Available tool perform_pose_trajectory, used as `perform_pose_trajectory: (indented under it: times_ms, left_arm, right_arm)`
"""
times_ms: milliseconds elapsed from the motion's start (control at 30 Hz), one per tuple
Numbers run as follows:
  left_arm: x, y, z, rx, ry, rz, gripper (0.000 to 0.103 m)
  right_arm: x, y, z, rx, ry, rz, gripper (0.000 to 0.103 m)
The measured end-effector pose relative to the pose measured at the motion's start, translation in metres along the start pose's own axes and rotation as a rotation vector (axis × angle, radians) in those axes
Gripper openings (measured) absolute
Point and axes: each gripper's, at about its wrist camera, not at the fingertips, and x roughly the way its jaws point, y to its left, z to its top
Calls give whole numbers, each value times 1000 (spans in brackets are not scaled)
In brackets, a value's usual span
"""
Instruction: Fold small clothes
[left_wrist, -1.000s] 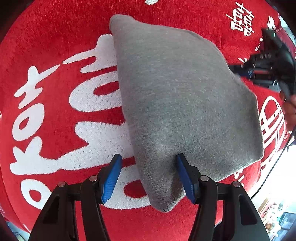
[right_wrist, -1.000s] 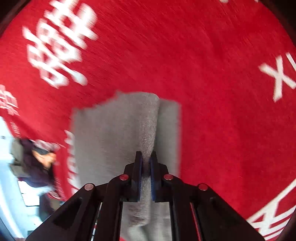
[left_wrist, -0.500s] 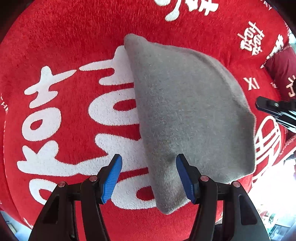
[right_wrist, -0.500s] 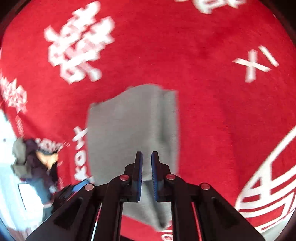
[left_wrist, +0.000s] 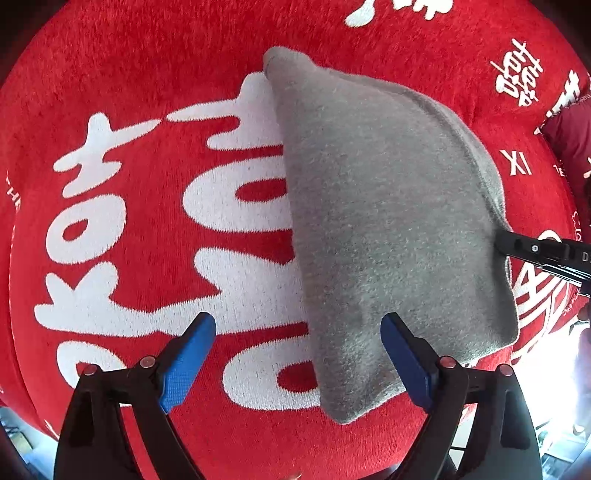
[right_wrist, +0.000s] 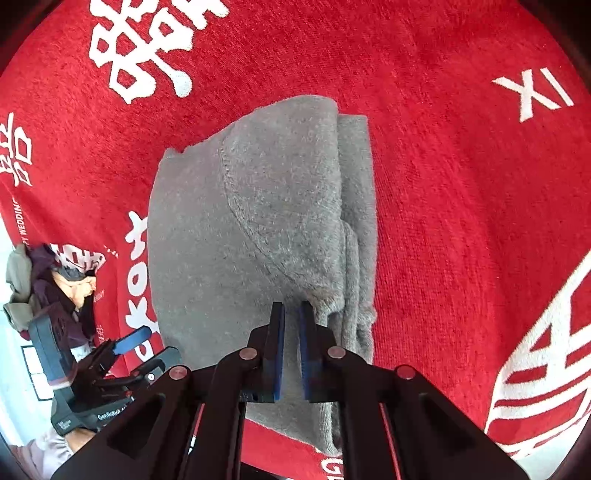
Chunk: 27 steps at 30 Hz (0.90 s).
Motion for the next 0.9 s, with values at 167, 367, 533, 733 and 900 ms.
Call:
perform_pose_trajectory:
  times_ms: [167, 367, 533, 733, 900]
  left_arm:
    - [6, 5, 0, -11, 30, 2, 92]
    - [12, 9, -3, -11, 46, -14, 92]
    - [19, 11, -3, -5, 79, -54, 92]
    - [12, 16, 1, -25, 59, -62, 92]
    - [7, 27, 11, -76, 49, -149, 92]
  right_arm:
    - [-3, 2, 1, 5, -18, -24, 8]
    - [-10, -2, -2, 25, -44, -27, 8]
    - [-21, -3, -3, 21, -63, -38, 8]
    - [-27, -22, -2, 87, -59, -44, 35]
    - [-28, -43, -2, 162, -58, -15, 48]
